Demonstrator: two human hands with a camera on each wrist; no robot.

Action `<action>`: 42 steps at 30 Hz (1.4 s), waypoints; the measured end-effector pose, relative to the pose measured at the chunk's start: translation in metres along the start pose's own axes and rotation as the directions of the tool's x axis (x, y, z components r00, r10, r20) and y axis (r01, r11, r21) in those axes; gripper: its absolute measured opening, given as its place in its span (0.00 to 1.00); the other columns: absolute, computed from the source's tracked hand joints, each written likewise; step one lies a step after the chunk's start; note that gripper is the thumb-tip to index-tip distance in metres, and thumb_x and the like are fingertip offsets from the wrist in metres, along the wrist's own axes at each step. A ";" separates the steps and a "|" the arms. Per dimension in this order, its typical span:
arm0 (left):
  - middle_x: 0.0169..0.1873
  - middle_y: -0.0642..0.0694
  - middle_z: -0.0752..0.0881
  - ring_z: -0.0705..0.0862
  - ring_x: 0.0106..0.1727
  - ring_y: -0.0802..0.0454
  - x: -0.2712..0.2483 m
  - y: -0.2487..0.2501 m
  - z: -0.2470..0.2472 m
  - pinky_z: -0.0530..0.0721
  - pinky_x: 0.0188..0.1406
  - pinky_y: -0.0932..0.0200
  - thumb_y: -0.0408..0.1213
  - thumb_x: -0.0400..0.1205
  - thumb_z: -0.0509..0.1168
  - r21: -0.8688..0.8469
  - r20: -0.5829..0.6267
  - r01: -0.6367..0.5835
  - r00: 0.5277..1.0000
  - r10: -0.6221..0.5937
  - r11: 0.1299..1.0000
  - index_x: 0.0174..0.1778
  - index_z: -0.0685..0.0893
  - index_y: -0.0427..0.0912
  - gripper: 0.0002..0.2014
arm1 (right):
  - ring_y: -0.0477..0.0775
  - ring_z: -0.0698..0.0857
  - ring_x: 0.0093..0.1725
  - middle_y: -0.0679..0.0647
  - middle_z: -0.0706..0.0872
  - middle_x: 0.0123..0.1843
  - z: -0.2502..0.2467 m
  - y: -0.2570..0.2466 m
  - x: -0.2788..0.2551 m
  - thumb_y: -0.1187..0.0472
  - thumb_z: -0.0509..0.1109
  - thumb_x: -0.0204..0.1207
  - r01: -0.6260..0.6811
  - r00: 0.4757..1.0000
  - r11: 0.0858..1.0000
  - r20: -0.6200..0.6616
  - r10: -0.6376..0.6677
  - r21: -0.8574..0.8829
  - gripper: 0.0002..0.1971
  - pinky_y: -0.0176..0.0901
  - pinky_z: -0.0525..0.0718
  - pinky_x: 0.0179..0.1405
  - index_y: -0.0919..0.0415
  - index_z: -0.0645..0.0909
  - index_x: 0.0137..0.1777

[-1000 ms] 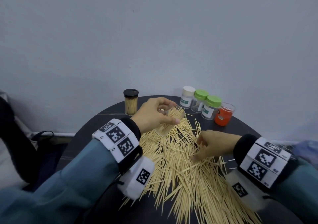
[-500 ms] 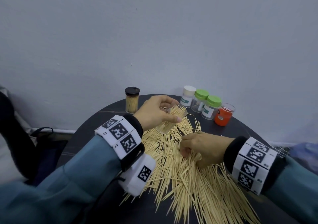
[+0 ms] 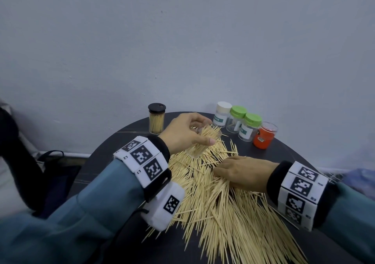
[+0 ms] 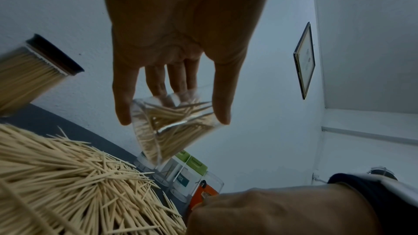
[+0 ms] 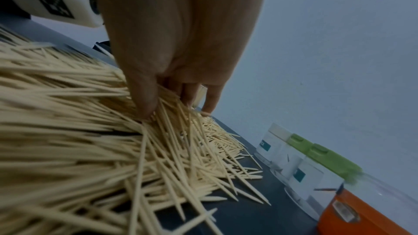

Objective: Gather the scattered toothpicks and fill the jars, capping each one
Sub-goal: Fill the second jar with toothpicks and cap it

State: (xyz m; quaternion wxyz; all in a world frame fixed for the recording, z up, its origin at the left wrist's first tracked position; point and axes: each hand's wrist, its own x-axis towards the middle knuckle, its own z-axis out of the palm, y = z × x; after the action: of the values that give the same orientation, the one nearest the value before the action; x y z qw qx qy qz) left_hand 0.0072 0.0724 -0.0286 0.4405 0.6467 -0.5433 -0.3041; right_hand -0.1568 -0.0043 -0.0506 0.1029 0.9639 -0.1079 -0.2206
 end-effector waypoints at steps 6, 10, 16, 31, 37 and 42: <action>0.64 0.50 0.81 0.79 0.62 0.54 0.000 -0.001 -0.001 0.76 0.66 0.53 0.38 0.69 0.77 -0.021 -0.004 0.007 1.000 -0.007 1.000 0.66 0.80 0.47 0.28 | 0.55 0.76 0.67 0.56 0.75 0.71 -0.008 -0.002 -0.004 0.48 0.38 0.85 -0.230 0.972 0.921 0.122 0.201 0.313 0.24 0.50 0.73 0.70 0.58 0.66 0.70; 0.65 0.50 0.81 0.79 0.61 0.54 0.001 -0.002 -0.001 0.76 0.64 0.55 0.38 0.69 0.77 -0.024 -0.009 0.003 1.000 -0.003 1.000 0.66 0.80 0.48 0.28 | 0.51 0.73 0.71 0.52 0.70 0.76 -0.008 -0.001 -0.006 0.49 0.37 0.86 -0.253 0.967 0.866 0.138 0.214 0.432 0.22 0.49 0.71 0.72 0.53 0.63 0.74; 0.64 0.47 0.82 0.80 0.62 0.52 0.002 -0.001 -0.004 0.77 0.67 0.50 0.39 0.68 0.77 -0.055 -0.039 -0.004 0.999 0.002 0.998 0.67 0.79 0.46 0.29 | 0.44 0.73 0.48 0.49 0.76 0.53 -0.004 0.002 -0.004 0.53 0.41 0.87 -0.258 0.961 0.747 0.081 0.265 0.613 0.15 0.31 0.73 0.49 0.55 0.68 0.49; 0.54 0.51 0.83 0.82 0.59 0.50 0.008 -0.007 -0.012 0.81 0.63 0.50 0.35 0.68 0.77 -0.094 -0.196 -0.024 0.981 0.006 0.995 0.64 0.80 0.45 0.27 | 0.45 0.69 0.33 0.51 0.70 0.36 -0.010 0.030 0.003 0.71 0.47 0.85 0.283 0.764 0.133 -0.307 0.567 0.950 0.09 0.37 0.74 0.37 0.60 0.65 0.55; 0.54 0.56 0.82 0.82 0.57 0.58 0.005 -0.008 -0.001 0.81 0.58 0.61 0.37 0.69 0.77 0.008 0.055 -0.022 0.998 0.021 1.000 0.63 0.80 0.48 0.26 | 0.42 0.69 0.26 0.46 0.72 0.26 -0.022 0.031 0.006 0.71 0.45 0.85 0.648 0.686 -0.324 -0.343 0.641 0.690 0.15 0.31 0.74 0.27 0.58 0.67 0.41; 0.54 0.58 0.81 0.80 0.57 0.58 0.002 -0.009 0.011 0.76 0.46 0.69 0.37 0.69 0.77 0.061 0.149 -0.019 0.989 0.010 0.998 0.65 0.80 0.49 0.27 | 0.42 0.70 0.24 0.47 0.72 0.26 -0.035 0.027 0.005 0.71 0.46 0.85 0.754 0.615 -0.393 -0.357 0.703 0.526 0.13 0.31 0.75 0.26 0.58 0.66 0.41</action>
State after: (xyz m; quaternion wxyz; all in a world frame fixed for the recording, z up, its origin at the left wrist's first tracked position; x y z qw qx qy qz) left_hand 0.0021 0.0684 -0.0415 0.3809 0.6317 -0.5884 -0.3312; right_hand -0.1410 -0.0262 -0.0151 -0.7305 0.5096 -0.1384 0.4331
